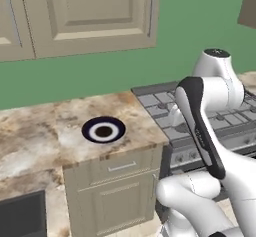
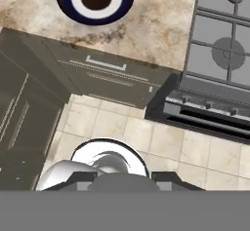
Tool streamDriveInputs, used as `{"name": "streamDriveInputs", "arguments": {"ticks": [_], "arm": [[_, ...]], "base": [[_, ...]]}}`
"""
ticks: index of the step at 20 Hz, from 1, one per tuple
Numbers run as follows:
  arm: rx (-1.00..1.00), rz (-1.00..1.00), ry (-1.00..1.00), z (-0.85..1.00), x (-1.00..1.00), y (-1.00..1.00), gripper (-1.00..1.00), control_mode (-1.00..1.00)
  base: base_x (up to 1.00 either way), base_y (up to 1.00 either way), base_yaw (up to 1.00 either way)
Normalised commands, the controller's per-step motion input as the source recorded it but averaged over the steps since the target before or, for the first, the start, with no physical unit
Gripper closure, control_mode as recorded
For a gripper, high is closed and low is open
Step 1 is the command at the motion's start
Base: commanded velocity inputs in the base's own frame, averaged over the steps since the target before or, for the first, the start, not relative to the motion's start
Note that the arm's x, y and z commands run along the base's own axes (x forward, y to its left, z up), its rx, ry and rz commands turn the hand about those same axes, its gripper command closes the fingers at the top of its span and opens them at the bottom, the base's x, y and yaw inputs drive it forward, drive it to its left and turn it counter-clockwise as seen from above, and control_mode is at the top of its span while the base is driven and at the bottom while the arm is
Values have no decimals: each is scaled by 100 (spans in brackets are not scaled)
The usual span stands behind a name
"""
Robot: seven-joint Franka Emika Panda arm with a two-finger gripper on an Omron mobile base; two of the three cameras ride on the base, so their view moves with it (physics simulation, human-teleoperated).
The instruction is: Pick up the marshmallow and place it in the cup of hot chocolate on the dining counter.
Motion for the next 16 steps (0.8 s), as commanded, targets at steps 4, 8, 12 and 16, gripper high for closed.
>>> {"name": "streamDriveInputs", "arguments": {"ticks": [4,8,12,16], "arm": [[0,0,0,0,0,0,100,100],[0,0,0,0,0,0,100,100],[0,0,0,0,0,0,100,100],[0,0,0,0,0,0,100,100]], "base": [[4,-73,-38],[6,-96,-65],[0,-98,-73],[3,-100,-64]]}}
